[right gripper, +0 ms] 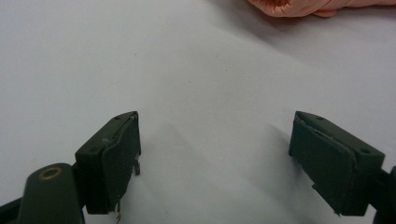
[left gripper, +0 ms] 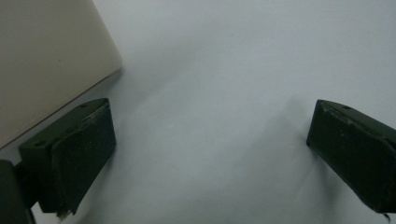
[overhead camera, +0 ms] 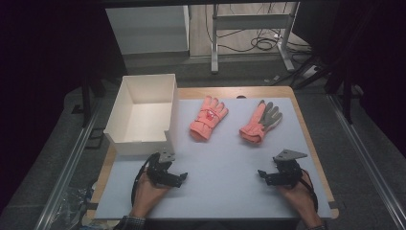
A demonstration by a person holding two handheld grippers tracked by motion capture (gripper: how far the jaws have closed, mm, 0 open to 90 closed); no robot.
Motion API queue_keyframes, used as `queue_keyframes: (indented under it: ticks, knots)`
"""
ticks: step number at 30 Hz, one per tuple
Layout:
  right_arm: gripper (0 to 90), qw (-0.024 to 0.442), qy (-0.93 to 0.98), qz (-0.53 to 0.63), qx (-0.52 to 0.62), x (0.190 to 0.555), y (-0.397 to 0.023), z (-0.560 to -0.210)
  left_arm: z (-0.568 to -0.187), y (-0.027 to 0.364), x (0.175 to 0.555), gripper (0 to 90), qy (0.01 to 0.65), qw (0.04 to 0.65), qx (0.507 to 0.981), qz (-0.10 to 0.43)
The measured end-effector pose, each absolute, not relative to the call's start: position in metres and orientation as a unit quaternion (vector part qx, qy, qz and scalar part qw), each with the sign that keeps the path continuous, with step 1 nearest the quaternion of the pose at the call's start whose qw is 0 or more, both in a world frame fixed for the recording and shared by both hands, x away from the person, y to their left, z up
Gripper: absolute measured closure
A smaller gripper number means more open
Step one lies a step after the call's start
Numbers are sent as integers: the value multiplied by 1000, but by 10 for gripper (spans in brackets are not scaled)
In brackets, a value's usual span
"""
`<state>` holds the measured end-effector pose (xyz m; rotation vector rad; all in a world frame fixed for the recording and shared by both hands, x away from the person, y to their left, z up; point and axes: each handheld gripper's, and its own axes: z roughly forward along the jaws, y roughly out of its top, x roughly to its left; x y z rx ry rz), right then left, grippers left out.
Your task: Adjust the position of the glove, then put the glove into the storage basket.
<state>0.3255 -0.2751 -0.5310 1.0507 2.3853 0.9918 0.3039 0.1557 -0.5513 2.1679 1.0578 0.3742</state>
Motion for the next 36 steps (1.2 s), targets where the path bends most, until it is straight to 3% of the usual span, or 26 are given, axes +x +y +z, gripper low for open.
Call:
queue_keyframes:
  ticks: [26, 36]
  knots:
    - [137, 178, 844, 341, 374, 326, -271, -530, -551, 156, 304, 4, 410, 342, 834, 142]
    - [192, 165, 828, 363, 394, 329, -275, -524, -551, 156, 304, 5, 407, 342, 835, 144]
